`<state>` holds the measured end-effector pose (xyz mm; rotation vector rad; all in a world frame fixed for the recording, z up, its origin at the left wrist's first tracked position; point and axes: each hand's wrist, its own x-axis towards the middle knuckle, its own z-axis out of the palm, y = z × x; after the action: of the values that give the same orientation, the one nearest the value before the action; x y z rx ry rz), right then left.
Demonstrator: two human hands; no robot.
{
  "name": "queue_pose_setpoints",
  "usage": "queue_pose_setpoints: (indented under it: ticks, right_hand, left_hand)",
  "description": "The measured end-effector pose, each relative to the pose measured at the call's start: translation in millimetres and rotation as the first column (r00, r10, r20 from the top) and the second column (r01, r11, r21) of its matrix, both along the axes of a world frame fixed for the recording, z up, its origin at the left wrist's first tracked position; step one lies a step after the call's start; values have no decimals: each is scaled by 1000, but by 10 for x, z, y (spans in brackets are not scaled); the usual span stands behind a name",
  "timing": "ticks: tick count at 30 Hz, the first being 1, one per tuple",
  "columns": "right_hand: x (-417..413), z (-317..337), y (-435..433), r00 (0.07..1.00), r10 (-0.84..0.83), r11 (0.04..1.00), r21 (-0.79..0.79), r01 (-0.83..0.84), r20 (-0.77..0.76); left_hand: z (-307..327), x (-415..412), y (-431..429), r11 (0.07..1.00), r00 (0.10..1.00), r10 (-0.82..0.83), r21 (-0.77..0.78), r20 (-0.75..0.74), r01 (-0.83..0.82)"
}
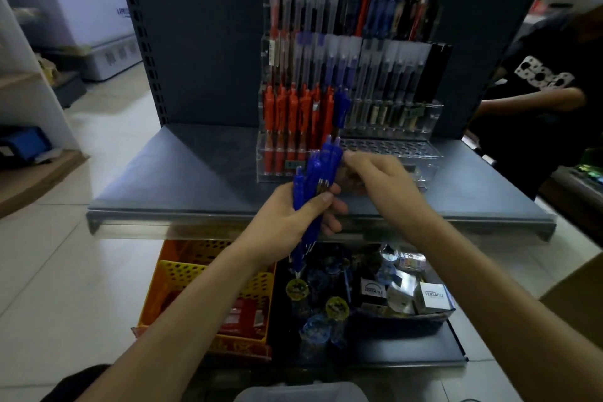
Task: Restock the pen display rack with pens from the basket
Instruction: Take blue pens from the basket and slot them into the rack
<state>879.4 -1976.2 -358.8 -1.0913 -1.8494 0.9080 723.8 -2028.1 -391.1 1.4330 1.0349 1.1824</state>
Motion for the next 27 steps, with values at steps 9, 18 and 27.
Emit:
queue_pose_setpoints:
  ticks: [9,18,27]
  right_hand:
    - [84,-226,-288,995,103,987,-128,-100,14]
    - [116,241,-130,988,-96,995,-17,94,-120]
    - [11,656,324,962,-260,941,204,271,-79]
  left_hand:
    - [-79,-1,-185,998,999,-34,-55,-1,34]
    - [-123,-33,-199,990,995,31,-138,92,-18]
    - [-98,-24,-116,992,996,1,-127,88,10]
